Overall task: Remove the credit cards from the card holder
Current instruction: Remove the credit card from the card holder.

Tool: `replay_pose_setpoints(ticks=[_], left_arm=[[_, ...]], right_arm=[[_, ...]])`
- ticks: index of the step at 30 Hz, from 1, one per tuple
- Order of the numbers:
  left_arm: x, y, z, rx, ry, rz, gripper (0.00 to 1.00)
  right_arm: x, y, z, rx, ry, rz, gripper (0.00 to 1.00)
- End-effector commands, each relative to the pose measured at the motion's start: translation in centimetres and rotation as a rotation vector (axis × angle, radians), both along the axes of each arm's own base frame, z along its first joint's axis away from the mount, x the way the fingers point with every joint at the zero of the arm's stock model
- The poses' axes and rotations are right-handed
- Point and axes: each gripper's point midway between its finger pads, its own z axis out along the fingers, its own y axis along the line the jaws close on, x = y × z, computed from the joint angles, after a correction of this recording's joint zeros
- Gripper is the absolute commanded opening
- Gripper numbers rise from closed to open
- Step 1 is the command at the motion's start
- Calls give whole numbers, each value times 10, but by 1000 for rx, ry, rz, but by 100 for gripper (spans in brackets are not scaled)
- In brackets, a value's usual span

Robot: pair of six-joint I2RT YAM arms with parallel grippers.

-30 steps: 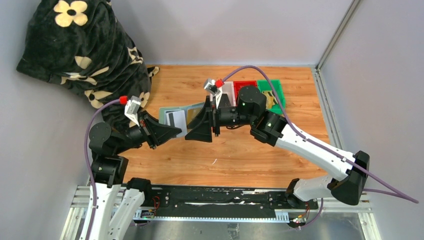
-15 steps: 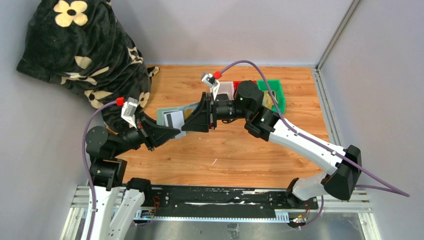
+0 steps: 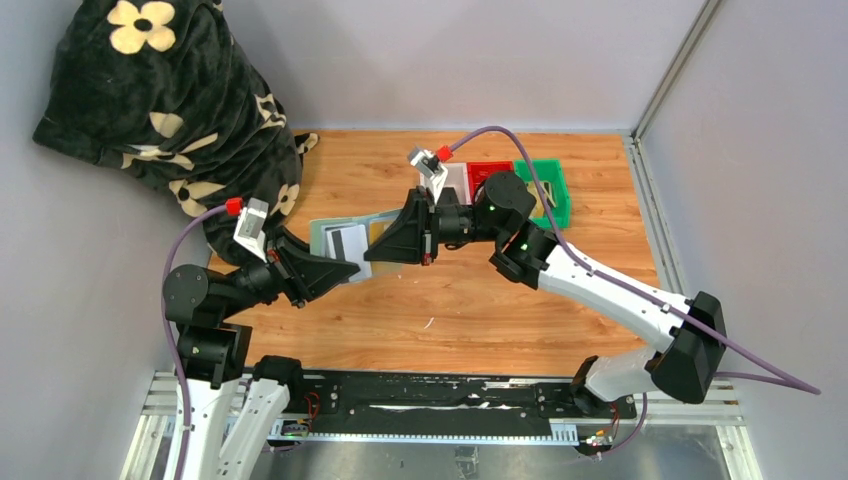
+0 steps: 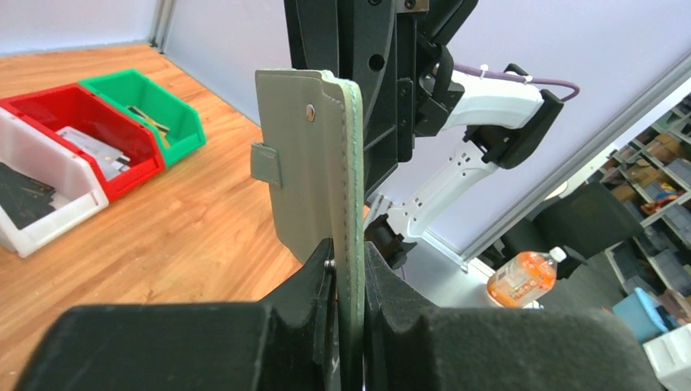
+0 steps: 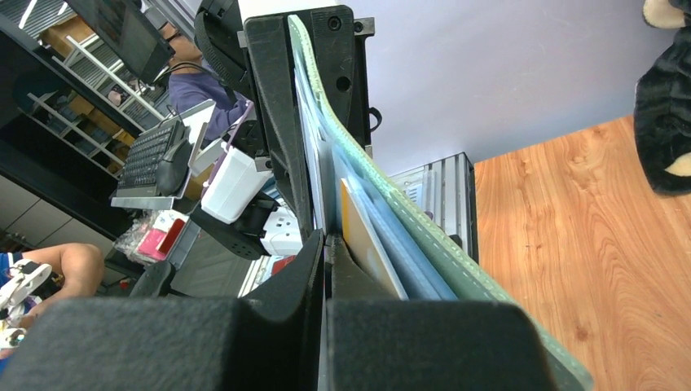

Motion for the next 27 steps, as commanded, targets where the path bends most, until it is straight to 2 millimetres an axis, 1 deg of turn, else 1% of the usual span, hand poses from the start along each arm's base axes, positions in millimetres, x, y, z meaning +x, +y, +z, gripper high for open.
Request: replay_pose_setpoints(ticks=[1,5,15,20,24,27], left_arm=[[-18,-2,22,-31,-63,-46,18],[-22,-1,30,-45,-66,-47,17],[-25,0,33,-60,-60,-44,10],[-25,0,37,-69,-61,-36,7],[-26,1,39,-78,-58,-33,6],[-25,1,39,-80,-58,-28,5]], right_arm=[[3,-5,-1,31,-17,-31,0],[4,-9,-7,28,-18,-48,0],[7,-18,-8,23,-27,-69,0],[6,-22,-14,6,-32,-77,0],[6,-27,-17,1,-33,-85,0],[5,-28,-16,4,-34,-85,0]])
